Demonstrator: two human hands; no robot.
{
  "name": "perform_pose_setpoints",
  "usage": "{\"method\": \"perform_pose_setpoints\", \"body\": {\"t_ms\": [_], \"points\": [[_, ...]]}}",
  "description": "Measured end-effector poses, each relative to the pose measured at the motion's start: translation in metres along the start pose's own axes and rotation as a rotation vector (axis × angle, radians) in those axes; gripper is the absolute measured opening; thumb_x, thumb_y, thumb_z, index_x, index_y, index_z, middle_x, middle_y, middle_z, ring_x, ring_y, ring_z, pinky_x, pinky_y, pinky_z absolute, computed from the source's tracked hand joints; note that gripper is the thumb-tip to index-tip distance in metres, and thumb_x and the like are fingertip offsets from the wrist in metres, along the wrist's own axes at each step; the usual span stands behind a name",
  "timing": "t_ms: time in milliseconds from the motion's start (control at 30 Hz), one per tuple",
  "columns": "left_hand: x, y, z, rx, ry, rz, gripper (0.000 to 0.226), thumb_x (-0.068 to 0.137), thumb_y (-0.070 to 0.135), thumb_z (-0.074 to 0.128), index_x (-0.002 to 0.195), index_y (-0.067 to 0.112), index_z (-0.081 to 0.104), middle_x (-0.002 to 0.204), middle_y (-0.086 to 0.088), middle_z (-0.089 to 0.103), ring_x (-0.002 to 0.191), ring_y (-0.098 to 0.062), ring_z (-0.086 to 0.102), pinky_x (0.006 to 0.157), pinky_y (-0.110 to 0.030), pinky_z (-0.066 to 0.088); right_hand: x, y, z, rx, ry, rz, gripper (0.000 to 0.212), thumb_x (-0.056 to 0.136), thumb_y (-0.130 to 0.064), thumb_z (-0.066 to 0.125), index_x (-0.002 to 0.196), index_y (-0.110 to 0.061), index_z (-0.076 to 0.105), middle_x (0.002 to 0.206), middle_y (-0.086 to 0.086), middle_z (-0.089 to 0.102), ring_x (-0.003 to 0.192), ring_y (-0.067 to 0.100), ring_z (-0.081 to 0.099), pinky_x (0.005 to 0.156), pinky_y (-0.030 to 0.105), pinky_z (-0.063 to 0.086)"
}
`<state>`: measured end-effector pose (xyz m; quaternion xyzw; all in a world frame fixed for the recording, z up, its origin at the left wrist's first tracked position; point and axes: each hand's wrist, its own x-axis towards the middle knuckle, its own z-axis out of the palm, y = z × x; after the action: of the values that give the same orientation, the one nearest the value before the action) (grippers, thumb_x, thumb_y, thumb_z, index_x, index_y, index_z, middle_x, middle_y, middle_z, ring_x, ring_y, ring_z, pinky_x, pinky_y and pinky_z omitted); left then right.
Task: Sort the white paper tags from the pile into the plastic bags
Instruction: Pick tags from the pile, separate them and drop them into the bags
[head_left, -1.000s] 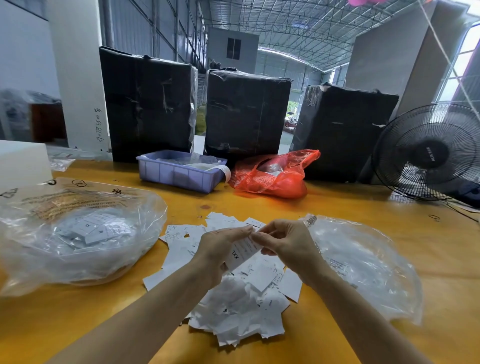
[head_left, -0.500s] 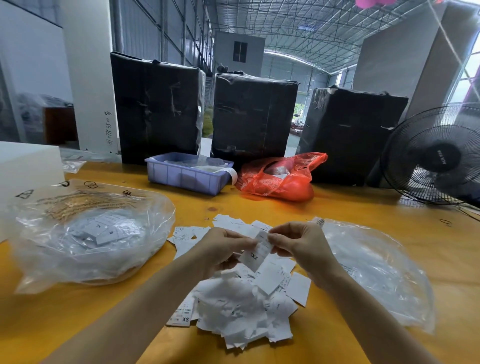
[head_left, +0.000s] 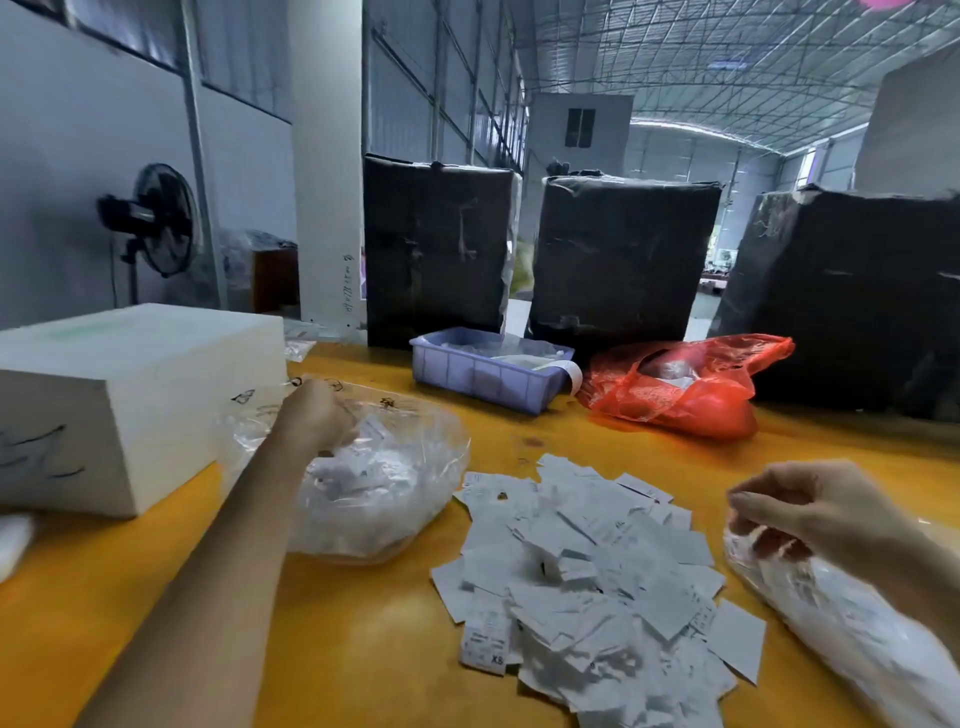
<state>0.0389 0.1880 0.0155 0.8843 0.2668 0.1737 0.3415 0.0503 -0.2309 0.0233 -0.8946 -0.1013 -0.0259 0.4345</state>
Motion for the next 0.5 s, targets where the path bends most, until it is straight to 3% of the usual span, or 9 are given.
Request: {"method": "perform_pose_setpoints", "body": {"t_ms": [100, 233, 300, 333, 400, 467, 500], "points": [[0.002, -0.008, 0.003, 0.095, 0.075, 0.013, 0.014, 0.087, 0.007, 0.062, 0.095, -0.004, 0.065, 0.093, -0.017, 0.068, 0.083, -0.029, 0.061, 0.07, -0.033, 0.047, 0.012, 0.026, -0.029, -0.238, 0.016, 0.128, 0.008, 0.084, -0.003, 0.068, 0.075, -0.002, 0.069, 0.059, 0.01, 0.069, 0.047, 0.024, 0.066, 0.042, 0.028, 0.046], [-0.002, -0.002, 0.01, 0.232, 0.17, 0.018, 0.013, 0.087, 0.0, 0.058, 0.098, -0.003, 0.063, 0.096, -0.018, 0.065, 0.082, -0.028, 0.056, 0.067, -0.034, 0.042, 0.023, 0.066, -0.06, -0.581, -0.023, 0.347, 0.012, 0.072, 0.01, 0.065, 0.061, 0.009, 0.064, 0.053, 0.024, 0.064, 0.046, 0.038, 0.064, 0.053, 0.051, 0.057], [-0.007, 0.006, 0.013, 0.306, 0.214, 0.019, 0.015, 0.089, 0.006, 0.058, 0.101, -0.002, 0.06, 0.1, -0.019, 0.062, 0.088, -0.031, 0.054, 0.071, -0.037, 0.043, 0.023, 0.078, -0.059, -0.743, -0.036, 0.407, 0.011, 0.065, -0.003, 0.078, 0.063, 0.002, 0.068, 0.058, 0.014, 0.067, 0.044, 0.024, 0.063, 0.055, 0.036, 0.058], [-0.009, 0.012, 0.014, 0.322, 0.224, 0.035, 0.018, 0.089, 0.01, 0.059, 0.103, -0.001, 0.06, 0.101, -0.019, 0.06, 0.091, -0.031, 0.054, 0.073, -0.037, 0.043, 0.021, 0.077, -0.055, -0.845, -0.068, 0.407, 0.02, 0.065, -0.019, 0.084, 0.067, -0.006, 0.069, 0.062, 0.005, 0.068, 0.048, 0.014, 0.061, 0.054, 0.025, 0.055], [-0.015, 0.027, 0.018, 0.282, 0.2, 0.113, 0.03, 0.088, 0.019, 0.064, 0.112, 0.002, 0.059, 0.108, -0.018, 0.06, 0.098, -0.032, 0.054, 0.077, -0.038, 0.044, 0.013, 0.07, -0.047, -0.995, -0.115, 0.389, 0.042, 0.066, -0.052, 0.08, 0.083, -0.014, 0.073, 0.082, -0.004, 0.07, 0.07, 0.006, 0.064, 0.063, 0.019, 0.05], [-0.025, 0.044, 0.026, 0.174, 0.142, 0.217, 0.042, 0.086, 0.024, 0.068, 0.121, 0.005, 0.057, 0.118, -0.017, 0.06, 0.107, -0.033, 0.054, 0.082, -0.038, 0.044, 0.008, 0.072, -0.041, -0.952, -0.09, 0.371, 0.048, 0.068, -0.052, 0.078, 0.097, -0.013, 0.073, 0.101, -0.001, 0.072, 0.088, 0.011, 0.067, 0.072, 0.023, 0.05], [-0.032, 0.053, 0.032, 0.127, 0.114, 0.265, 0.044, 0.084, 0.025, 0.069, 0.124, 0.007, 0.057, 0.121, -0.017, 0.06, 0.109, -0.032, 0.054, 0.082, -0.037, 0.043, 0.007, 0.073, -0.04, -0.87, -0.054, 0.357, 0.041, 0.068, -0.044, 0.08, 0.095, -0.013, 0.075, 0.099, 0.001, 0.073, 0.084, 0.012, 0.067, 0.071, 0.024, 0.051]]}}
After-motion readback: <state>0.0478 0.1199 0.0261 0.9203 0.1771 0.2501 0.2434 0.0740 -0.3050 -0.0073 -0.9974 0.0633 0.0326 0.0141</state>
